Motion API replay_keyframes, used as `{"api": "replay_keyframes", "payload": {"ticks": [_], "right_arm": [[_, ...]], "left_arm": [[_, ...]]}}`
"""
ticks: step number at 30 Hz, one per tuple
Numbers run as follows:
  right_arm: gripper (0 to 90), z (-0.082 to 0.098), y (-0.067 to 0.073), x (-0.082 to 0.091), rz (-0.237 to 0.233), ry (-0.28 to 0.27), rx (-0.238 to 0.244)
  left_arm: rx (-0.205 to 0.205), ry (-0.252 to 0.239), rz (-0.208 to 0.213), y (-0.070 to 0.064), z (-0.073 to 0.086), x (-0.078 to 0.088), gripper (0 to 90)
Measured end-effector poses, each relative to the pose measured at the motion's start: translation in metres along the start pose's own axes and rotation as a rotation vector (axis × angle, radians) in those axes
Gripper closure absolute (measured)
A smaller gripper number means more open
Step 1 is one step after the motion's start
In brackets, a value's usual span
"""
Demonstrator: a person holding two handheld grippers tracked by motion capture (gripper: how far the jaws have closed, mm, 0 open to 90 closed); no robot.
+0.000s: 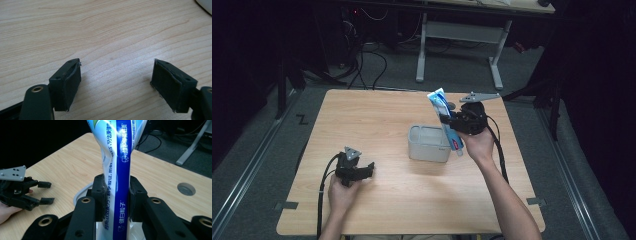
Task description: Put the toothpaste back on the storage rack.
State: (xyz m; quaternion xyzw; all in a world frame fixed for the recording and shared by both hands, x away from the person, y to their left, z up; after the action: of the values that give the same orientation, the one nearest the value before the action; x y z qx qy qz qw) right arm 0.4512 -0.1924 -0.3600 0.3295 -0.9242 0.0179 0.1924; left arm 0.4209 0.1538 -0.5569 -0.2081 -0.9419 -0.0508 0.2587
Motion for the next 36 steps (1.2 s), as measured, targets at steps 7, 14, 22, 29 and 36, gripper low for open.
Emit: {"api": "replay_keyframes", "payload": {"ticks": [7, 14, 22, 29, 36], "right_arm": [[71.1, -0.009, 0.004, -0.012, -0.009, -0.019, 0.010], [71.0, -0.013, 0.006, -0.026, -0.013, -0.020, 0.008], [70.9, -0.014, 0.001, -0.032, -0.023, -0.052, -0.040], [70.7, -0.014, 0.000, -0.039, -0.016, -0.052, -0.038], [70.7, -0.015, -0.003, -0.047, -0.008, -0.053, -0.046]], "left_arm": [[0.000, 0.000, 0.000, 0.000, 0.000, 0.000, 24.0], [0.000, 0.001, 0.001, 0.000, 0.000, 0.000, 24.0], [0.000, 0.000, 0.000, 0.000, 0.000, 0.000, 24.0], [0.001, 0.000, 0.000, 0.000, 0.000, 0.000, 24.0], [0.000, 0.000, 0.000, 0.000, 0.000, 0.000, 24.0]]}}
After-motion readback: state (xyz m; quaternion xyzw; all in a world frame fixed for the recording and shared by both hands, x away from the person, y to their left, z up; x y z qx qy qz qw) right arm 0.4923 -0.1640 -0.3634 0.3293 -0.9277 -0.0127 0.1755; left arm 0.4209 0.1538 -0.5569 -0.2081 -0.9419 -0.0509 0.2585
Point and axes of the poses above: each handheld gripper's, and its own axes: x roughly backward along the jaws, z roughly out of its underside, y roughly to its left, the point moved 3 cm from there along -x, roughly forward along the jaws, and after that the axes turned 12 degrees about -y, right-handed, at the moved point
